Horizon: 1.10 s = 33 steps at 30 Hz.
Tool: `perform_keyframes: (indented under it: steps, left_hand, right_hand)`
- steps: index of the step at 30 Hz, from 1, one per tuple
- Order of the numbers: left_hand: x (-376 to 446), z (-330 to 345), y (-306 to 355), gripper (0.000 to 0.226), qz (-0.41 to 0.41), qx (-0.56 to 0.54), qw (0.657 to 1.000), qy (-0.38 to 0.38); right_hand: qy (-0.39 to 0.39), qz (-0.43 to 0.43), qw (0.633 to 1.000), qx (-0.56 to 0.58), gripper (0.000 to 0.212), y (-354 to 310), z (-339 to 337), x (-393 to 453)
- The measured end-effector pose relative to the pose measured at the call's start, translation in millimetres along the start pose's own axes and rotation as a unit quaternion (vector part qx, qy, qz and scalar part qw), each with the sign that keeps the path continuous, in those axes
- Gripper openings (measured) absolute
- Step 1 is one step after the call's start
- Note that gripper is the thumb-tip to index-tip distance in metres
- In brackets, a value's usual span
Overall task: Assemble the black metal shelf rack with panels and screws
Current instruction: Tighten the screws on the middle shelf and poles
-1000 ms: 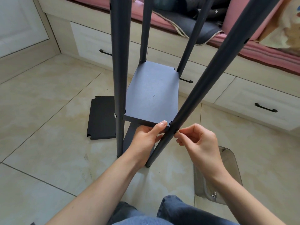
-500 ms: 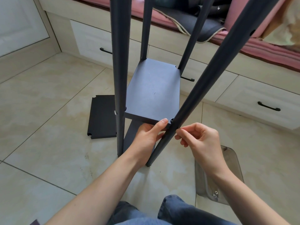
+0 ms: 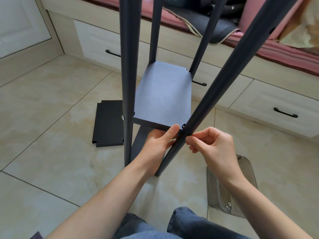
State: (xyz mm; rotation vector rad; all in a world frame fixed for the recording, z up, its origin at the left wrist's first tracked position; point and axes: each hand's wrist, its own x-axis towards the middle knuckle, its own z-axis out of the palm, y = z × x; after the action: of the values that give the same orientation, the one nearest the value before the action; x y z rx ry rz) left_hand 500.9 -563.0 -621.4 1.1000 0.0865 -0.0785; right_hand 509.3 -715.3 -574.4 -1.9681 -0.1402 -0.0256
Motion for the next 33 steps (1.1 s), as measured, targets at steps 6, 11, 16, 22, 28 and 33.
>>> perform_keyframes:
  steps: [6, 11, 16, 22, 28, 33]
  left_hand:
    - [-1, -1, 1, 0.030, 0.007, 0.034, 0.999, -0.006]
    - [-1, -2, 1, 0.034, -0.003, 0.015, 1.000, 0.004]
    - [-1, 3, 2, 0.039, -0.013, 0.004, 1.000, 0.028]
    - [0, 1, 1, 0.030, -0.022, -0.005, 0.999, 0.028]
    - [0, -3, -1, 0.038, -0.025, 0.010, 1.000, 0.010]
    - [-2, -5, -2, 0.036, -0.033, 0.008, 0.999, 0.010]
  right_hand:
    - [0.003, 0.005, 0.999, 0.053, 0.014, 1, 0, 0]
    - [-0.054, -0.034, 0.998, -0.003, 0.041, 0, -1, 1]
    - [-0.110, -0.054, 0.992, -0.034, 0.040, -2, -6, 7]
    - [-0.123, -0.059, 0.990, -0.026, 0.041, 2, -8, 7]
    - [-0.116, -0.065, 0.990, -0.037, 0.041, 7, -7, 8]
    - [-0.112, -0.068, 0.991, -0.042, 0.040, 9, -7, 7]
